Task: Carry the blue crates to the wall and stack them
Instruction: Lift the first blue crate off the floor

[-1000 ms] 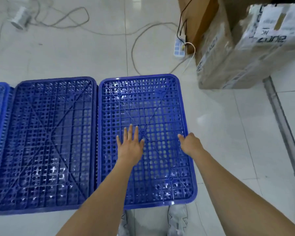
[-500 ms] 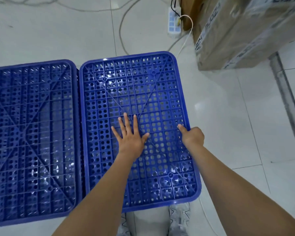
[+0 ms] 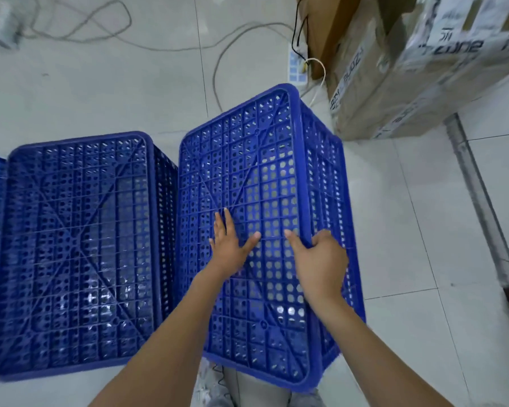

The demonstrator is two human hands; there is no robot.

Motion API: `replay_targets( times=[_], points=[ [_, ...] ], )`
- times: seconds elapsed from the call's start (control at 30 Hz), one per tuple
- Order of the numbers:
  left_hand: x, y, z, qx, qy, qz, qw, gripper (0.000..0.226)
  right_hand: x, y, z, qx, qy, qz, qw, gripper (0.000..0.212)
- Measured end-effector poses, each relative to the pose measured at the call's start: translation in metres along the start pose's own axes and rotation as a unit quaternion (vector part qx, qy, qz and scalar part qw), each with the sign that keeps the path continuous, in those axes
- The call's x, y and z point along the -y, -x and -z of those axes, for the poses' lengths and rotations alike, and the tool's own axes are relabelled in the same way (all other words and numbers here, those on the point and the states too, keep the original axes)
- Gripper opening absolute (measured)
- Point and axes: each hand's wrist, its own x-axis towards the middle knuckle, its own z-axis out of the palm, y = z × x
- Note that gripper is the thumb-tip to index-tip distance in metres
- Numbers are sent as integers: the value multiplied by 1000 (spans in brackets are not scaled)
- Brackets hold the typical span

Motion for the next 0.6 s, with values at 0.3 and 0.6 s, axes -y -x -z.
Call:
replay_targets(
  times=[0.3,0.6],
  points=[
    [-22,41,27,37,237,83,967,102,3,-9,17,74,-177,59,980,41],
    [-67,62,-29,-21,16,45,999,119,-104,-87,1,211,65,-221,950,131]
  ],
)
